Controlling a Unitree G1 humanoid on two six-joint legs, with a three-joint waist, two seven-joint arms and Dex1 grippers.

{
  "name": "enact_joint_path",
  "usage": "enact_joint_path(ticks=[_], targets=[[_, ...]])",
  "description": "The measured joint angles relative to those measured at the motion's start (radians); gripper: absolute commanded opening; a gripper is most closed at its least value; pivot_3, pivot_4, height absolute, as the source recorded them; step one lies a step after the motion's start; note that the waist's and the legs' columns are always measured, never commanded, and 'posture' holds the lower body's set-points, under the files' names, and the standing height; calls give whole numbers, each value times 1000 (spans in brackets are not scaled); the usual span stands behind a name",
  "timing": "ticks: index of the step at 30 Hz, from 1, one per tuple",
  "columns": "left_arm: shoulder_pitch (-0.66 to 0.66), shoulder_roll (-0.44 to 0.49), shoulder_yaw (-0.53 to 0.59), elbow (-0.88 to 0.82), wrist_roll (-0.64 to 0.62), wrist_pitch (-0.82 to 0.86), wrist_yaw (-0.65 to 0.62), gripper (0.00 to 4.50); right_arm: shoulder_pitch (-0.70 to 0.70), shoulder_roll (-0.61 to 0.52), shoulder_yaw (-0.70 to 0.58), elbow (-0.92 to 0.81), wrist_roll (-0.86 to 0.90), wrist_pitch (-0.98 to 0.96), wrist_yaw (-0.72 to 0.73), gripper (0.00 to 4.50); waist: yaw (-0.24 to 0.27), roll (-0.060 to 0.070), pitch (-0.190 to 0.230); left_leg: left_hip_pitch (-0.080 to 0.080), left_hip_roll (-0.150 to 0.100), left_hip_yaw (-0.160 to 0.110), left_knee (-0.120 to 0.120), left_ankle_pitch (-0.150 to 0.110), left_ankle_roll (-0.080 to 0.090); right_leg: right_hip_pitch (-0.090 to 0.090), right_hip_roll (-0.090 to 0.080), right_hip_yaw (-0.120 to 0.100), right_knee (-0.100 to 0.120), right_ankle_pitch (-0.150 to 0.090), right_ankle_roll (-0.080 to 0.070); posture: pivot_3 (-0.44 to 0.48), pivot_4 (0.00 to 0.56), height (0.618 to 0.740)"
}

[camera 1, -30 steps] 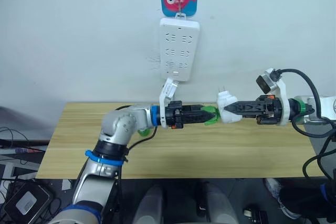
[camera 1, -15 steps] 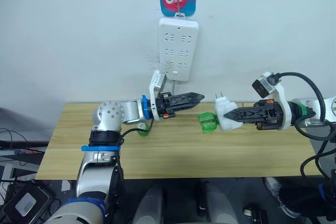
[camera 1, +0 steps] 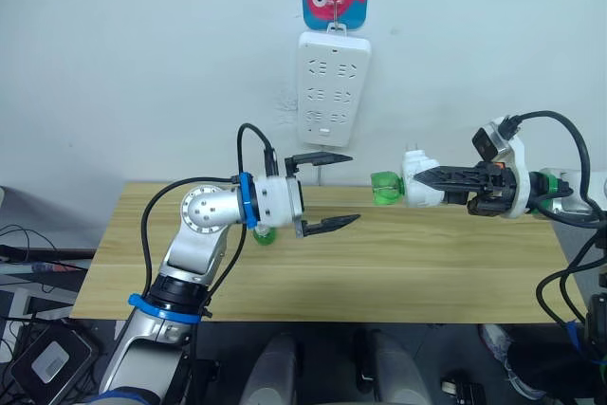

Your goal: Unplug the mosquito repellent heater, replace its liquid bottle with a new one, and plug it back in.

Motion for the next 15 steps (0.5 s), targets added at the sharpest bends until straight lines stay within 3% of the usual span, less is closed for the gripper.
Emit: enact_joint_path(ticks=[6, 15], targets=[[-70, -48, -32, 193, 179, -281, 165, 4468, -9, 22, 2, 1, 13, 0, -23, 2995, 0, 0, 0, 0, 0, 0, 2, 0, 1, 0, 0, 0, 2, 1, 1, 31, 221, 740], [-136, -41, -78, 273, 234, -403, 282, 4468, -10, 42, 3, 0, 22, 0, -55, 2995, -3, 0, 0, 0, 0, 0, 1, -1, 1, -1, 0, -1, 5, 1, 1, 23, 223, 740]])
